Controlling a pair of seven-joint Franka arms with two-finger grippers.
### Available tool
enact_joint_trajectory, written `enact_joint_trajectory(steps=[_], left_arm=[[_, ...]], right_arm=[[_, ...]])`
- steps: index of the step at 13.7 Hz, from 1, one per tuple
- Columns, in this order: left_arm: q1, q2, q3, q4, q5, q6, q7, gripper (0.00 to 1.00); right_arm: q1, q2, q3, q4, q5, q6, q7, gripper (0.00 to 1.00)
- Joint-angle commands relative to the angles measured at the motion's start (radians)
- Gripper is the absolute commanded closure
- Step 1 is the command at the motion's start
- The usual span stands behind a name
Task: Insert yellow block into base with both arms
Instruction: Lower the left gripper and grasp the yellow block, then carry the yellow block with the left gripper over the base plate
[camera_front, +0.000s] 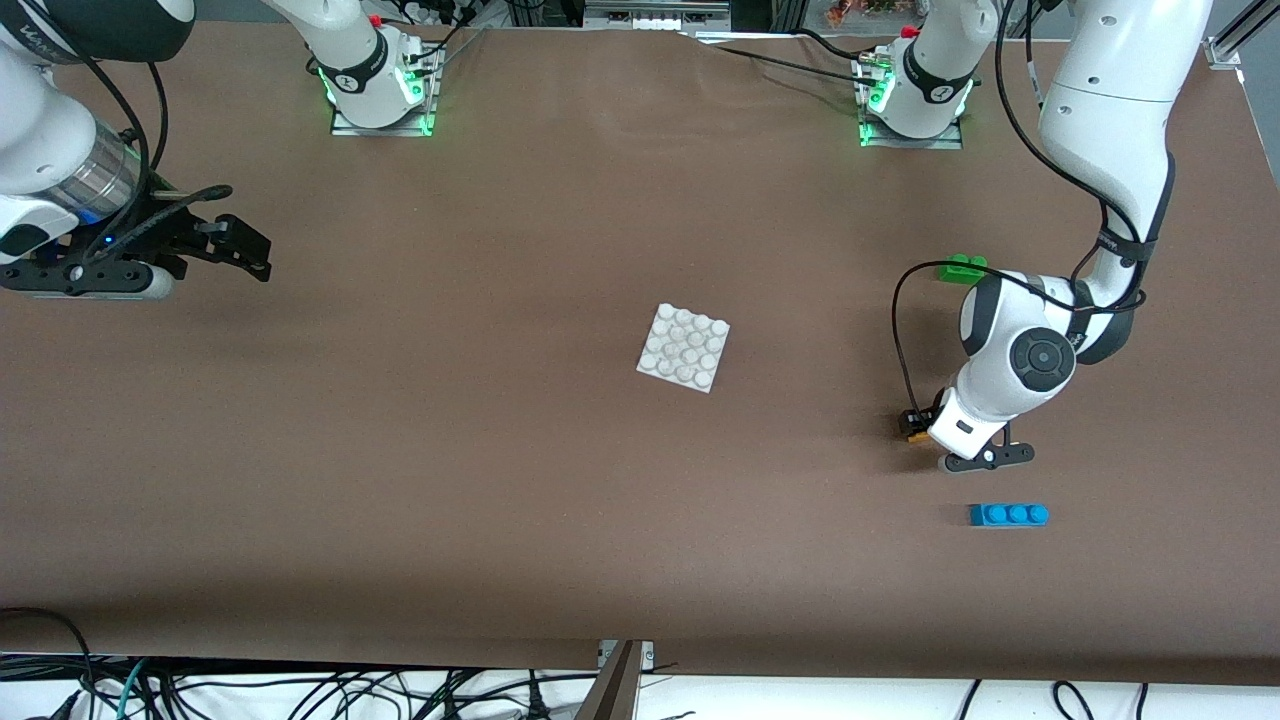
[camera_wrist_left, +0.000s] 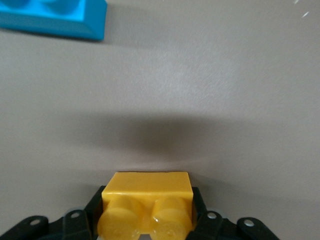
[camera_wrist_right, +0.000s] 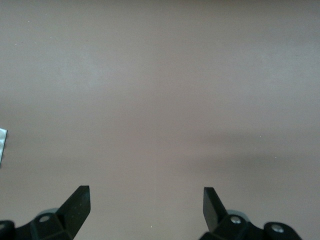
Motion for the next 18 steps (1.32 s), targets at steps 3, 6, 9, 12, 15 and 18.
enact_joint_trajectory(steps=[3,6,9,12,15,18], left_arm=[[-0.014,-0.085,-0.133,0.105,0.020,-0.206,-0.022,0.96],[-0.037,-0.082,-0.243,0.160,0.020,-0.228,-0.019,0.93],[-0.156,-0.073,-0.268,0.163,0.014,-0.222,-0.020,0.92],[-0.296,-0.029,-0.268,0.171,0.006,-0.217,-0.026,0.88],[-0.376,0.011,-0.264,0.205,0.022,-0.217,-0.098,0.86],[-0.408,0.019,-0.261,0.190,0.098,-0.211,-0.098,0.86]], right_arm=[[-0.008,0.010,0.006,0.028,0.004,-0.024,0.012,0.00],[-0.008,0.010,0.006,0.028,0.004,-0.022,0.014,0.00],[-0.008,0.010,0.006,0.028,0.004,-0.020,0.012,0.00],[-0.008,0.010,0.006,0.028,0.004,-0.019,0.009,0.00],[-0.012,0.010,0.006,0.028,0.004,-0.016,0.004,0.00],[-0.012,0.010,0.006,0.028,0.004,-0.014,0.006,0.00]])
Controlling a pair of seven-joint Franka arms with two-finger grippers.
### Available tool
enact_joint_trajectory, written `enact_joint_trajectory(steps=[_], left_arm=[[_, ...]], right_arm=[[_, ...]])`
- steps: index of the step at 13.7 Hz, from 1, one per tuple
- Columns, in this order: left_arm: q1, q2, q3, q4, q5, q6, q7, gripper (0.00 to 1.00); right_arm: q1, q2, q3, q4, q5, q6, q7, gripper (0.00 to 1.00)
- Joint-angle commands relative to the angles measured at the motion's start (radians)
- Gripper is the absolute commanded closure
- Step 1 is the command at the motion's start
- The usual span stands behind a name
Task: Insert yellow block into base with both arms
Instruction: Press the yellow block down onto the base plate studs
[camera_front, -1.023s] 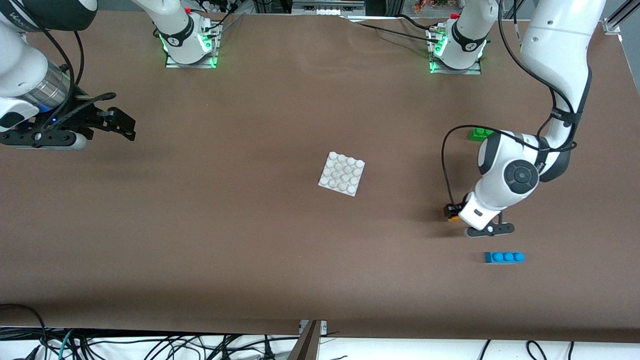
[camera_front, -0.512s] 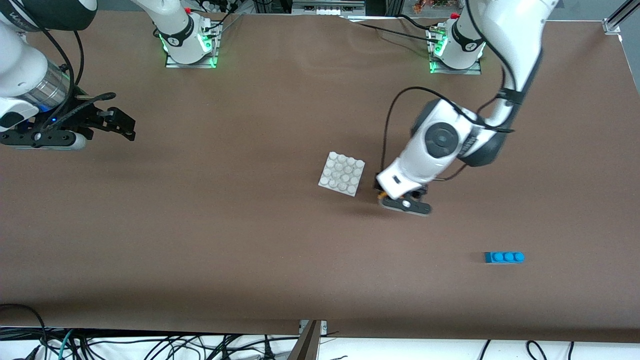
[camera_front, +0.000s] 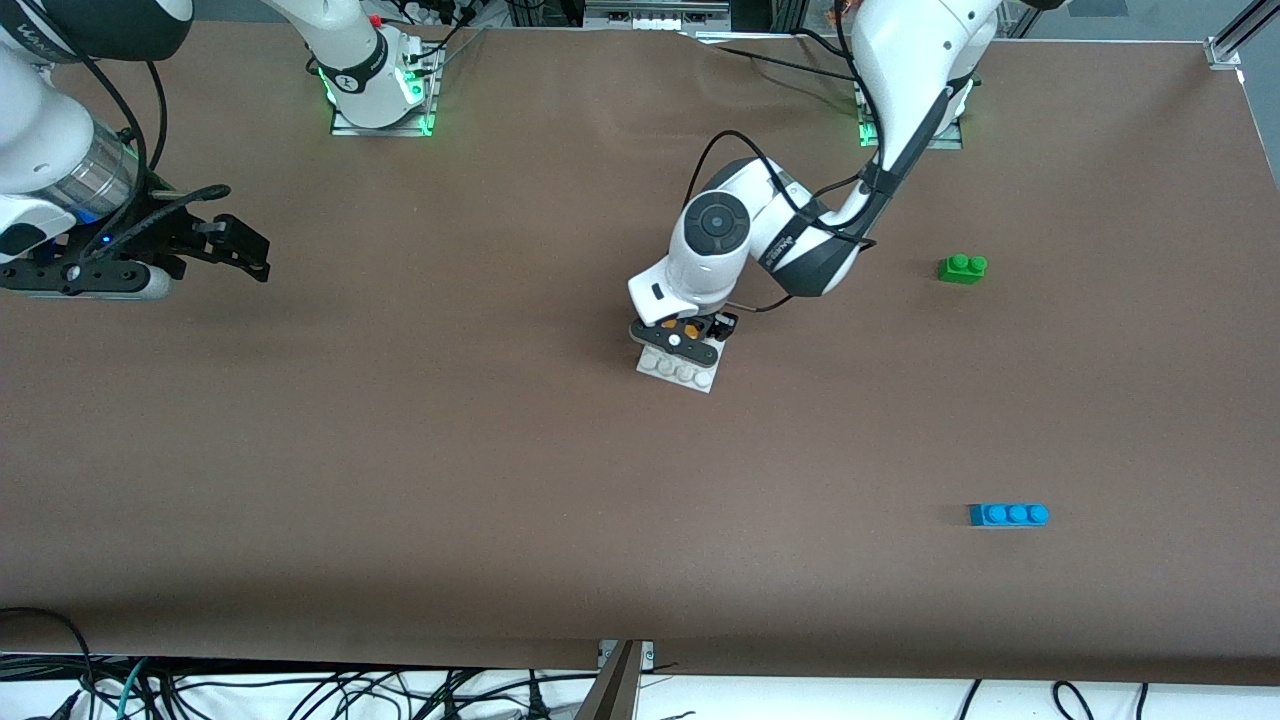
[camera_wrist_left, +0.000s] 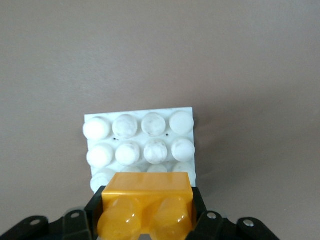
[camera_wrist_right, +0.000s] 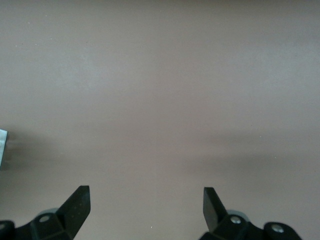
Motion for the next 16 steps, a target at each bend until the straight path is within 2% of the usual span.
enact_joint_trajectory(steps=[1,6,16], left_arm=[[-0.014,0.023,0.011,0.013,0.100,-0.001,-0.015,0.86],[-0.030,0.066,0.016,-0.002,0.110,0.061,-0.067,0.86],[-0.027,0.058,0.017,-0.041,0.137,0.048,-0.070,0.87]], right_arm=[[-0.009,0.009,0.006,0.025,0.004,-0.014,0.004,0.00],[-0.011,0.009,0.006,0.025,0.004,-0.011,0.004,0.00],[-0.011,0.009,0.006,0.025,0.004,-0.011,0.004,0.00]])
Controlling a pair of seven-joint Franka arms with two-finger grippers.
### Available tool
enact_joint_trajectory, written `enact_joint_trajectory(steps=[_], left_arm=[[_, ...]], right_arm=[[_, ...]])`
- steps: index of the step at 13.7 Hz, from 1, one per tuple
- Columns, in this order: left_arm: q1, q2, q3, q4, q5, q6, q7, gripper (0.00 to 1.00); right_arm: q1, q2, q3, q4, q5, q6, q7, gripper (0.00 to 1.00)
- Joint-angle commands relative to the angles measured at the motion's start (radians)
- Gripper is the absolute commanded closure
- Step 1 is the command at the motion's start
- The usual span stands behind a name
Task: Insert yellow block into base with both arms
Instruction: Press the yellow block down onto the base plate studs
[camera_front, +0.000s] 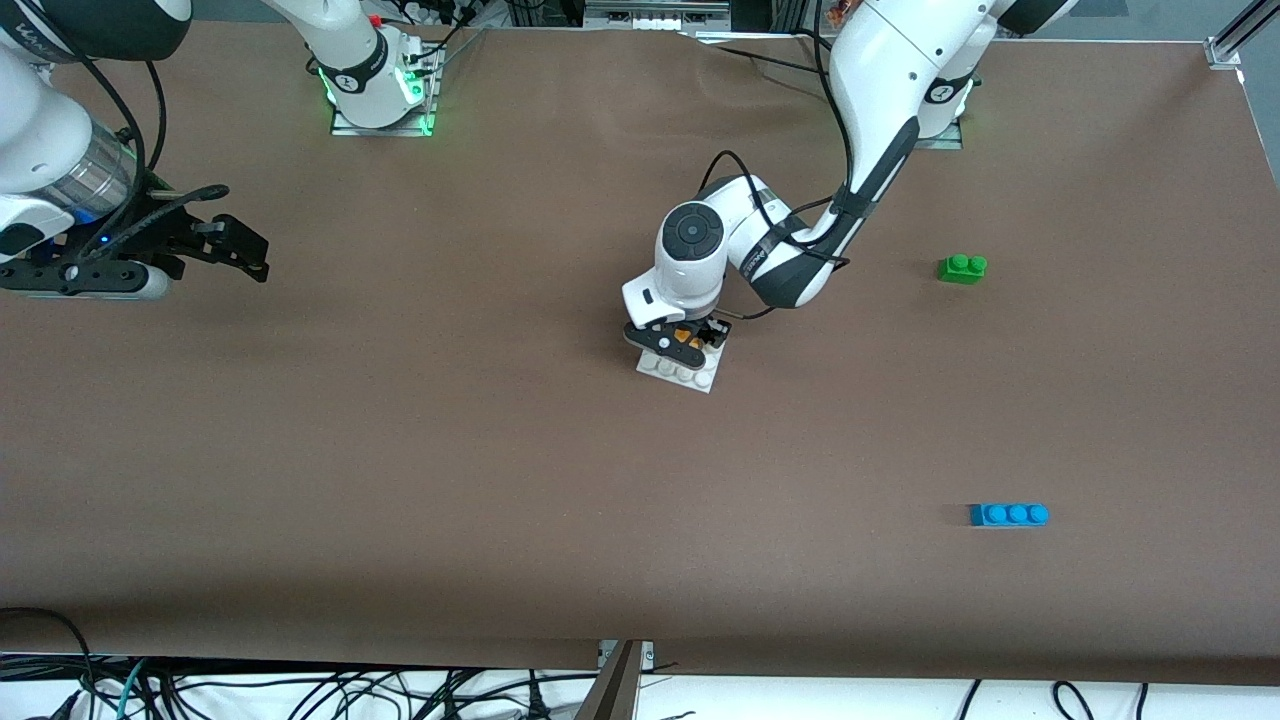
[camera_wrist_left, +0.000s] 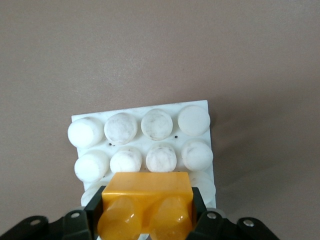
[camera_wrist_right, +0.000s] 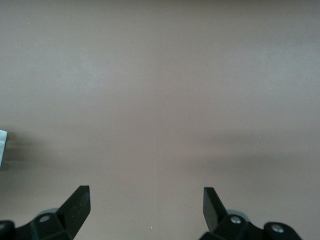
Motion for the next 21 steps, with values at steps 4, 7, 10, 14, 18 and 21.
enact_joint_trajectory(steps=[4,7,10,14,18,21], left_arm=[[-0.002,-0.021,0.012,-0.032,0.036,-0.007,-0.014,0.87],[-0.002,-0.028,0.011,-0.032,0.036,-0.027,-0.010,0.87],[-0.002,-0.028,0.009,-0.032,0.036,-0.041,-0.008,0.87],[-0.008,-0.025,0.009,-0.038,0.036,-0.038,-0.010,0.87],[-0.010,-0.018,0.009,-0.040,0.067,-0.030,-0.011,0.87],[-0.013,-0.007,0.009,-0.038,0.071,-0.026,-0.016,0.87]], right_arm=[[-0.010,0.009,0.006,0.026,0.005,-0.010,0.004,0.00],[-0.010,0.009,0.006,0.024,0.005,-0.012,0.004,0.00],[-0.010,0.009,0.006,0.024,0.004,-0.012,0.004,0.00],[-0.010,0.009,0.006,0.024,0.004,-0.012,0.003,0.00],[-0.010,0.009,0.006,0.024,0.004,-0.012,0.003,0.00],[-0.010,0.009,0.006,0.024,0.004,-0.012,0.003,0.00]])
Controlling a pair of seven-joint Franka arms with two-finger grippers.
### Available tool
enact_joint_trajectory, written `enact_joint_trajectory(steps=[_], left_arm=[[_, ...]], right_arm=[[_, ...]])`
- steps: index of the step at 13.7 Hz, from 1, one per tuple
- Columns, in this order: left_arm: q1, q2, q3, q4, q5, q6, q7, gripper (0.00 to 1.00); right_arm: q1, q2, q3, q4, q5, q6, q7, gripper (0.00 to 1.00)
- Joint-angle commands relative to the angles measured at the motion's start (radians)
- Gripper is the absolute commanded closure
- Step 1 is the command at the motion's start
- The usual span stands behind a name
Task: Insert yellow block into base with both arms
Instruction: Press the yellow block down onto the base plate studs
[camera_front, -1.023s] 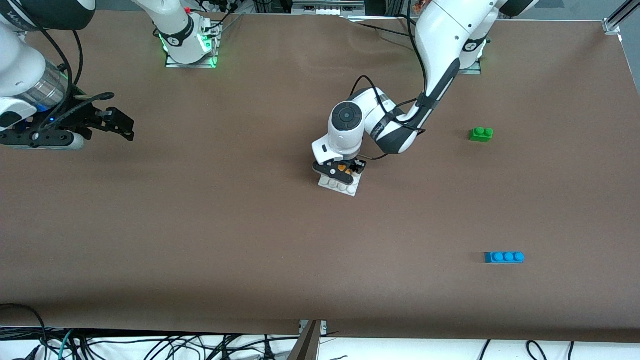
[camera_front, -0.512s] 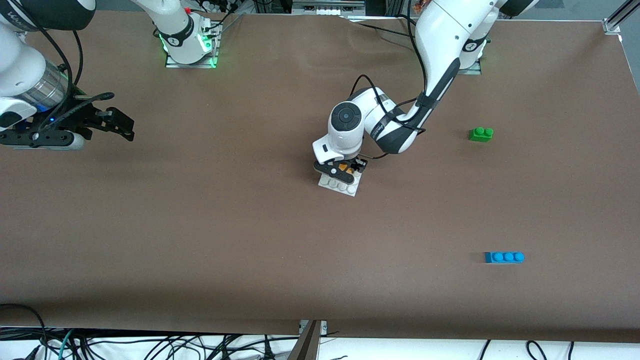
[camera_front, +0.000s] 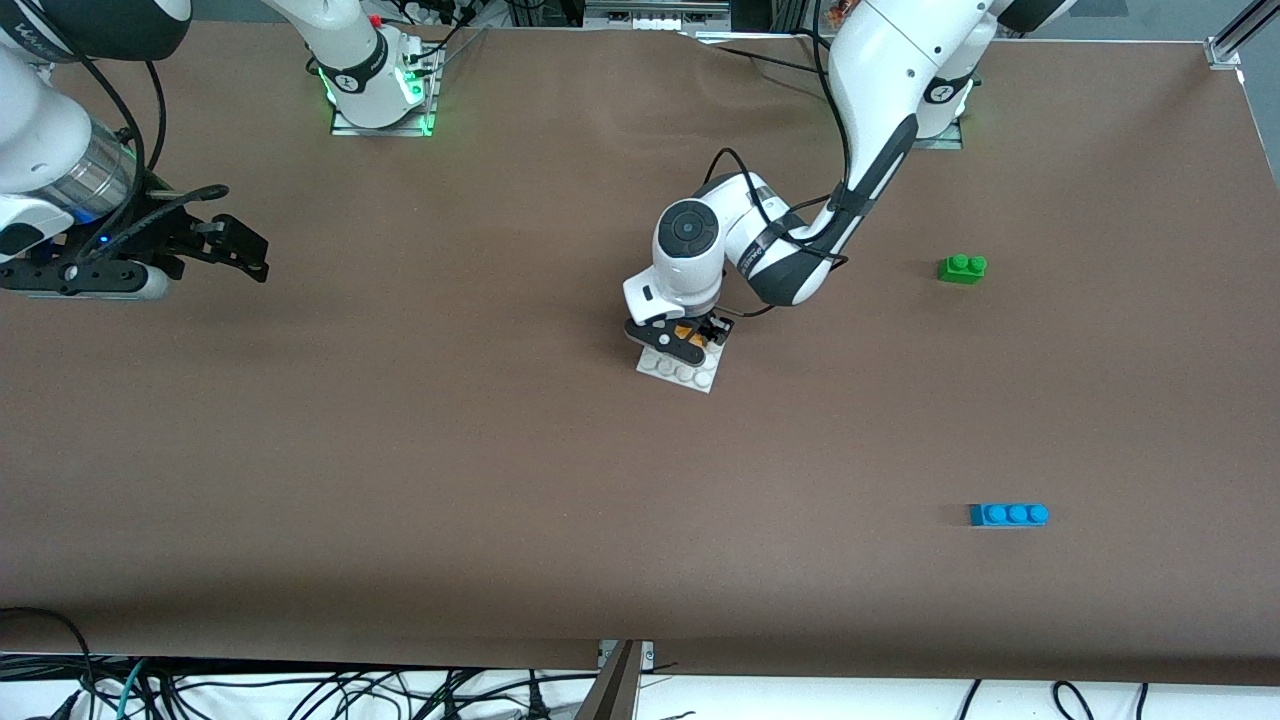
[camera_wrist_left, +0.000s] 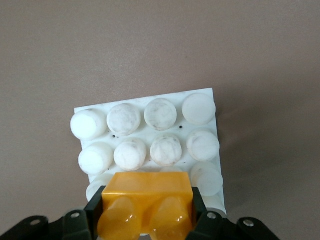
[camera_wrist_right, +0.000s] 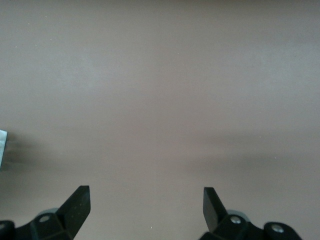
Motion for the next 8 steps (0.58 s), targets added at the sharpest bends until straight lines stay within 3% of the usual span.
enact_joint_trajectory(steps=[1,8], left_arm=[[-0.007,-0.002,0.011,-0.028,0.037,0.000,-0.020,0.87],[0.008,-0.002,0.006,-0.025,0.014,0.000,-0.023,0.87]], right_arm=[[-0.009,0.009,0.006,0.024,0.004,-0.012,0.001,0.00],[-0.012,0.009,0.006,0.024,0.004,-0.012,0.000,0.00]])
